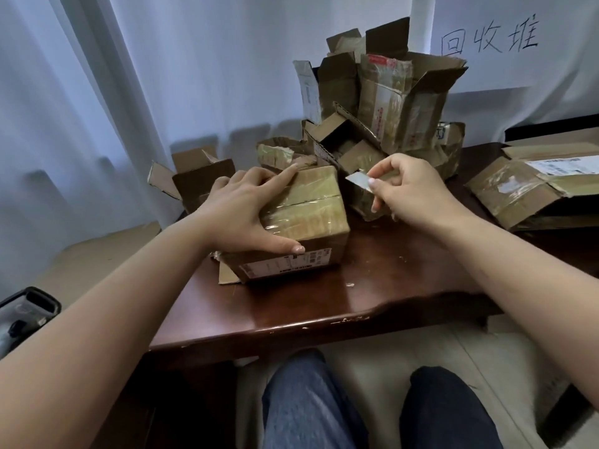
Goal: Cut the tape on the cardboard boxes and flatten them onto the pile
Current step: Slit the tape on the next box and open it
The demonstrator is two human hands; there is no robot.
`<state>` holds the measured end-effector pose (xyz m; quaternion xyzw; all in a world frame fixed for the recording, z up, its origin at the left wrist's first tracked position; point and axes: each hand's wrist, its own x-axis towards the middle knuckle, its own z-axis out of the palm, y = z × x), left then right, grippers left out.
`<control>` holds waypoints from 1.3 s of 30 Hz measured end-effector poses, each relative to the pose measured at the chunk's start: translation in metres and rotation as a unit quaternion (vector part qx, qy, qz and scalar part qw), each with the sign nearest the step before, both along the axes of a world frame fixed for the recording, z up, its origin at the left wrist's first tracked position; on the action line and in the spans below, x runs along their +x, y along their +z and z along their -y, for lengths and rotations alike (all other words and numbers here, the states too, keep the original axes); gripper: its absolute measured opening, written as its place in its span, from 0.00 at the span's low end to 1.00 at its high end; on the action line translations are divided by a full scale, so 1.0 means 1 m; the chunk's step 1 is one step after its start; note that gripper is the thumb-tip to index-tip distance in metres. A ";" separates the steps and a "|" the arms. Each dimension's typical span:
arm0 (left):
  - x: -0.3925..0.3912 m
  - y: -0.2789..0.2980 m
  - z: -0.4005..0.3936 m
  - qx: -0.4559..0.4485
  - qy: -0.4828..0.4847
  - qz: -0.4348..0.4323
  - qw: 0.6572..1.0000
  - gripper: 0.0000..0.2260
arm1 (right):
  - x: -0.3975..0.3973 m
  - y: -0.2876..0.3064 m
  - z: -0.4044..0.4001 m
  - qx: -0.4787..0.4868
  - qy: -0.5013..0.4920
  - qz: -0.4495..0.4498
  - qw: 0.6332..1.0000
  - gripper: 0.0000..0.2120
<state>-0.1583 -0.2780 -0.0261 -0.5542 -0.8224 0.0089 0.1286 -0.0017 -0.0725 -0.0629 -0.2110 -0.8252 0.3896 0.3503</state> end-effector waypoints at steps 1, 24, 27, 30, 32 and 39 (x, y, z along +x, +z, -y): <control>-0.002 -0.002 0.001 0.005 -0.002 0.006 1.000 0.53 | 0.003 -0.002 -0.002 0.004 -0.002 0.005 1.000 0.01; -0.001 -0.005 -0.003 0.031 0.004 -0.003 1.000 0.52 | 0.000 0.017 0.026 0.134 -0.119 0.056 0.982 0.02; -0.004 -0.006 -0.005 0.031 0.007 -0.012 0.999 0.52 | -0.002 0.018 0.028 0.145 -0.131 0.066 0.978 0.02; -0.006 -0.008 -0.005 0.029 0.010 -0.018 0.999 0.51 | -0.002 0.019 0.028 0.142 -0.123 0.076 0.979 0.02; -0.006 -0.009 -0.007 0.034 0.019 -0.018 0.999 0.46 | -0.002 0.021 0.029 0.139 -0.119 0.081 0.980 0.02; -0.006 -0.015 -0.013 0.075 0.035 -0.029 0.996 0.27 | 0.000 0.033 0.033 0.172 -0.106 0.108 0.973 0.03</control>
